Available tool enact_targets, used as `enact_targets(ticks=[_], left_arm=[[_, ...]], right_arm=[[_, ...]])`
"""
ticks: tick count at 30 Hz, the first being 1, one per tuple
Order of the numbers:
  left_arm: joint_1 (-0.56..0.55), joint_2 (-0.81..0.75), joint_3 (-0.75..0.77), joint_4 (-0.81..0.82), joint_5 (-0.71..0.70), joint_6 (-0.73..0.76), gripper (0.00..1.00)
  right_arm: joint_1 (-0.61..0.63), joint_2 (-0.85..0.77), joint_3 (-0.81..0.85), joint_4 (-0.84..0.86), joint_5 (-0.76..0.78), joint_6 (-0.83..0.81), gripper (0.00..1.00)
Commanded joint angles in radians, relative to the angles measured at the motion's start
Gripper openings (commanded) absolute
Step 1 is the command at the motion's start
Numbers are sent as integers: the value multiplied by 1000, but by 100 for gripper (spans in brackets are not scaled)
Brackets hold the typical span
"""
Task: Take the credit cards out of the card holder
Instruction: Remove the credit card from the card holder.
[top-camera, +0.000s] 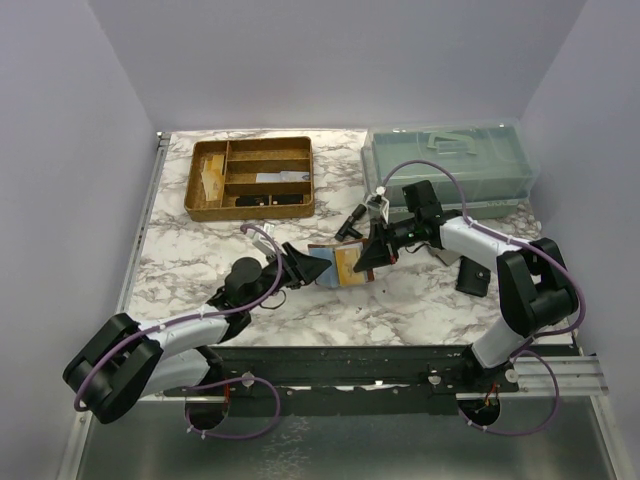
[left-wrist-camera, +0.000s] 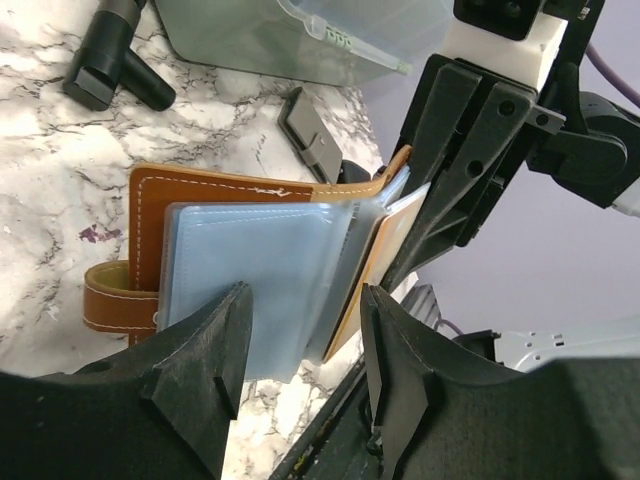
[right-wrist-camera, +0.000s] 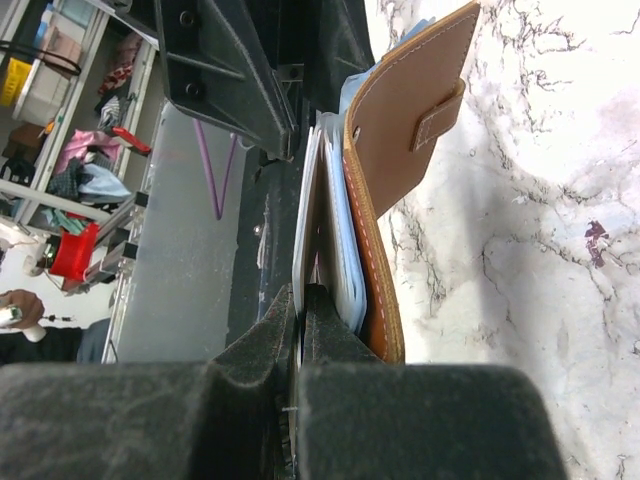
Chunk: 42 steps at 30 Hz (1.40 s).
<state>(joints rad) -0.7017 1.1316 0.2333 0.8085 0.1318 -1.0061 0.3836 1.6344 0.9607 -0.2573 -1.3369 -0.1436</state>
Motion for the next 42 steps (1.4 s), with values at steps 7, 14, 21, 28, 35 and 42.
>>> enact_targets(ticks=[7,14,21,28,35,42], left_arm=[[11,-80,81,-6,277,34,57],[-44,-64,158,-5,317,-18,57],[-73,90,196,-5,229,-4,58],[-73,125,193,-81,103,25,59],[-72,76,134,-164,-38,56,59],[-71,133,181,-145,50,112,59]], right_arm=[[0,8,14,-24,81,1,0],[-1,27,20,-22,113,10,0],[0,19,17,-22,122,10,0],[-1,12,16,-20,128,13,0],[-2,7,16,-22,98,12,0],[-3,-10,13,-17,44,7,0]])
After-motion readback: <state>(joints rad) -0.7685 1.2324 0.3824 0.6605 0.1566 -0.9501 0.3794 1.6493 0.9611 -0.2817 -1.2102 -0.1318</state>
